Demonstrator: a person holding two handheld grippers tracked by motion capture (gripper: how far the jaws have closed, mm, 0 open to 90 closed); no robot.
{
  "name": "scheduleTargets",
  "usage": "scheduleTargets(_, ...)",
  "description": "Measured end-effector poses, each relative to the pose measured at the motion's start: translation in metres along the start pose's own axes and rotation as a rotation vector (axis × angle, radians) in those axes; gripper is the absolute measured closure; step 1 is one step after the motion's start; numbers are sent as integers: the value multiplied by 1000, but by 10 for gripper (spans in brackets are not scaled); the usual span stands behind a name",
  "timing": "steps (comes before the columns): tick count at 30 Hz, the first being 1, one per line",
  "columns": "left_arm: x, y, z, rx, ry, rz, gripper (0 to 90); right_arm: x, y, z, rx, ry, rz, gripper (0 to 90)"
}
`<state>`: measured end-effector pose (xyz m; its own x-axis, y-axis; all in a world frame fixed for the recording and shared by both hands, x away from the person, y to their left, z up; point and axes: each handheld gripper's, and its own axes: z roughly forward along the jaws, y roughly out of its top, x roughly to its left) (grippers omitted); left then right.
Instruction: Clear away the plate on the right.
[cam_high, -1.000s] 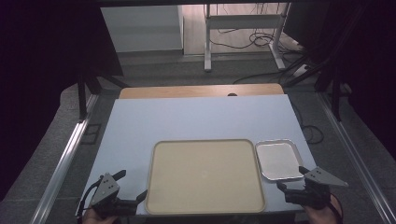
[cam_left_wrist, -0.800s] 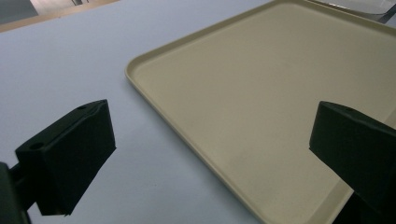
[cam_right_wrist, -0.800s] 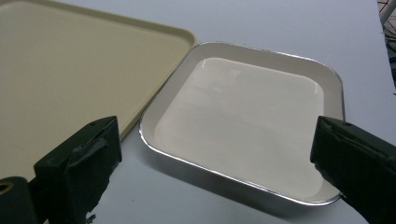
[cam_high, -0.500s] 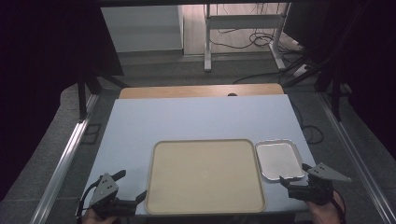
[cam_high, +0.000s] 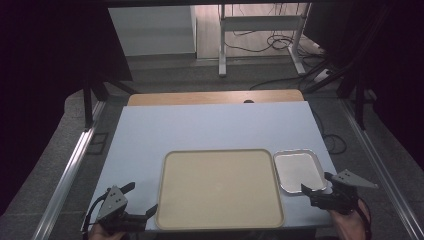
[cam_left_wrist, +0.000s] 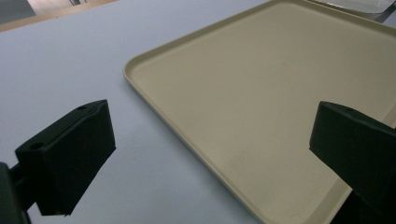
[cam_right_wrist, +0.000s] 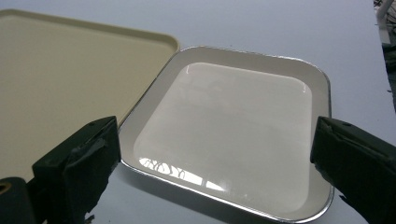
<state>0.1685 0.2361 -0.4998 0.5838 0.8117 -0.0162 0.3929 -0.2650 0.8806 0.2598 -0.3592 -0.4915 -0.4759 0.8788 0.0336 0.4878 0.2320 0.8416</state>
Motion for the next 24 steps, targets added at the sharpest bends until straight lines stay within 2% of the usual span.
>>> scheduleTargets(6, 0, 0, 0, 2, 1, 0, 0, -7, 3, 5, 11, 6, 41, 22)
scheduleTargets(14, 0, 0, 0, 3, 2, 1, 0, -14, 9, 9, 22, 1, 40, 47)
scheduleTargets(24, 0, 0, 0, 4, 1, 1, 0, -25, 12, 15, 33, 11, 97, 70)
